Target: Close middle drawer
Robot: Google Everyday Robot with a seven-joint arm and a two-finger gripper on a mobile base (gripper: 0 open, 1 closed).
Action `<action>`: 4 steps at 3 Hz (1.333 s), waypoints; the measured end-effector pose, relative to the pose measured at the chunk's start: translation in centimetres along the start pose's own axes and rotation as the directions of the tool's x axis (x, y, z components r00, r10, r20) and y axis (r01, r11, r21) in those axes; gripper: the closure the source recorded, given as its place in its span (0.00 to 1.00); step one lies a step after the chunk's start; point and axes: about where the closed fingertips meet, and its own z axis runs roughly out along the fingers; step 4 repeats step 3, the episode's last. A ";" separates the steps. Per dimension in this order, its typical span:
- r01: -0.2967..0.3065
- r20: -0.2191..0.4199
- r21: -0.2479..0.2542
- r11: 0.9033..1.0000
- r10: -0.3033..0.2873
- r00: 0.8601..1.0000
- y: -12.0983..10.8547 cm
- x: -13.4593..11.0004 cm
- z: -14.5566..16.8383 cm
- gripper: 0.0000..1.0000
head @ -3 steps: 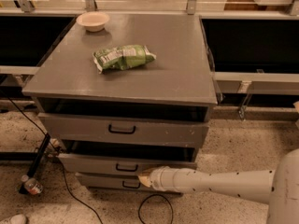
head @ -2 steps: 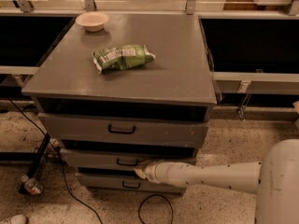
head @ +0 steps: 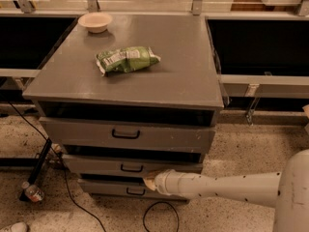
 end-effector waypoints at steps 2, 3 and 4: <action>-0.075 -0.031 0.047 0.996 0.077 0.997 0.1 4.4 -4.9 0.97; -0.075 -0.031 0.047 0.996 0.077 0.997 0.1 4.4 -4.9 0.74; -0.075 -0.031 0.047 0.996 0.077 0.997 0.1 4.4 -4.9 0.74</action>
Offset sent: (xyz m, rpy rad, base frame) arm -0.0290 -0.0397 0.0009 -0.0111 0.0359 -0.0703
